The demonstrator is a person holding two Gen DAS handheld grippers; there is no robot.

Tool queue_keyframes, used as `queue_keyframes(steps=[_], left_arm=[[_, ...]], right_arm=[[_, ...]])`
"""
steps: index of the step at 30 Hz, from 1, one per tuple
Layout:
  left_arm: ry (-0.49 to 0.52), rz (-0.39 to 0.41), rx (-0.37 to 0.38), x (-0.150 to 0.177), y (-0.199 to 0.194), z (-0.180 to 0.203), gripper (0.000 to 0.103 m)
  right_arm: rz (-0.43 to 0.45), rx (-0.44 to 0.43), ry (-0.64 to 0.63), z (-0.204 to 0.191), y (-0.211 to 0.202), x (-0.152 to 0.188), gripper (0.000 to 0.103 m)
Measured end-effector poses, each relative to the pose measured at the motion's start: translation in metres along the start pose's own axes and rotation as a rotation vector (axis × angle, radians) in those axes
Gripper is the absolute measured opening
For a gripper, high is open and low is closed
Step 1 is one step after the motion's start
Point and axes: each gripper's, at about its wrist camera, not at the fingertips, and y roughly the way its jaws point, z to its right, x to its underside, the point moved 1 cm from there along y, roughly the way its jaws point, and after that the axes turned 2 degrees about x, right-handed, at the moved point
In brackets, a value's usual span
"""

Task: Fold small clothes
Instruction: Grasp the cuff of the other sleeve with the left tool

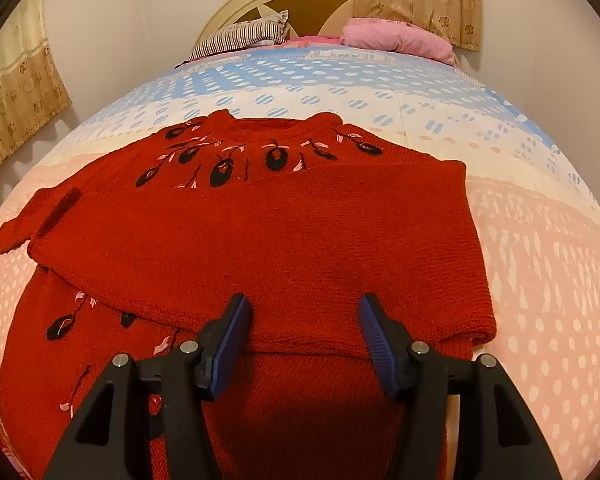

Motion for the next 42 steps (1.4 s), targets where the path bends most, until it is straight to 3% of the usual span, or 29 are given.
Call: queue_keyframes(steps=[8,15,22,26,29,30,31,42], left_arm=[[-0.062,-0.034,0.129,0.001,0.022,0.023,0.087],[-0.133,-0.024,0.120,-0.001,0.046,0.009,0.083],[-0.196,0.044,0.165,-0.007,0.040,-0.005,0.083],[-0.216,0.104,0.154,-0.016,0.041,-0.011,0.081],[-0.209,0.124,0.141,-0.018,0.042,-0.014,0.066],[-0.209,0.124,0.136,-0.018,0.041,-0.016,0.045],[-0.215,0.121,0.147,-0.017,0.040,-0.018,0.007],[-0.095,0.159,0.170,-0.032,0.014,-0.006,0.005]], right_arm=[[0.003,0.011,-0.007,-0.002,0.000,0.000,0.060],[0.009,0.024,-0.008,-0.001,-0.001,0.000,0.063],[0.013,0.034,-0.008,-0.001,-0.001,0.001,0.066],[0.016,0.042,-0.011,-0.002,-0.002,0.001,0.067],[0.018,0.048,-0.011,-0.002,-0.002,0.001,0.067],[0.018,0.048,-0.011,-0.002,-0.002,0.001,0.068],[0.019,0.048,-0.010,-0.002,-0.002,0.001,0.068],[0.020,0.053,-0.011,-0.001,-0.002,0.002,0.069]])
